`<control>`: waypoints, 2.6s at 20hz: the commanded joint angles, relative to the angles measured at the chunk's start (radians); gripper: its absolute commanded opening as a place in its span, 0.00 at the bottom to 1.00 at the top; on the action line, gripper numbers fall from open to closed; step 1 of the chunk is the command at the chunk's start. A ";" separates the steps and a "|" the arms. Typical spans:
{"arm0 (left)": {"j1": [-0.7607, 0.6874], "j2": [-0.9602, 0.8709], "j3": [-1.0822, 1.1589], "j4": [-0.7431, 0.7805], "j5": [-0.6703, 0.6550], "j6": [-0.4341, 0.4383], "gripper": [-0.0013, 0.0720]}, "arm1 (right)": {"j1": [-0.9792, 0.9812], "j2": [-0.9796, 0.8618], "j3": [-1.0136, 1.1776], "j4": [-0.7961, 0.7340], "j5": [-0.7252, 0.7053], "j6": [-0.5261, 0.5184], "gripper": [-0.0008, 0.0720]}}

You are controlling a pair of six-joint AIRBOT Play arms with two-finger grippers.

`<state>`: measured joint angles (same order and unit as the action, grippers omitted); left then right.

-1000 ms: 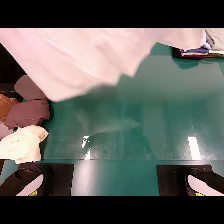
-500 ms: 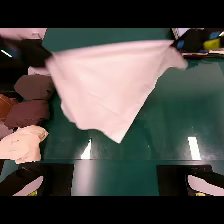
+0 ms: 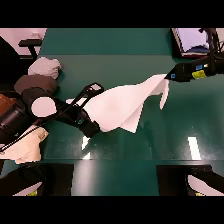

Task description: Fold the shirts.

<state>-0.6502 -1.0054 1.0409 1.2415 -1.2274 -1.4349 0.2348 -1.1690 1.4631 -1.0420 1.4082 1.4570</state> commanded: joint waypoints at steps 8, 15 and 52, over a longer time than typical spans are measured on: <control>0.515 -0.092 0.060 0.123 0.258 -0.047 0.67 | 0.001 0.028 -0.040 -0.007 -0.029 0.001 0.03; 0.593 -0.387 0.060 -0.003 0.182 0.003 0.67 | 0.001 0.028 -0.040 -0.006 -0.026 0.001 0.03; 0.592 0.196 0.656 0.004 0.048 -0.033 0.05 | -0.150 0.017 0.695 -0.260 0.087 0.046 0.03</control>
<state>-0.0578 -0.7570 1.7363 1.2446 -1.1297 -1.4635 0.1196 -1.0996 2.1109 -1.3018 1.4780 1.4841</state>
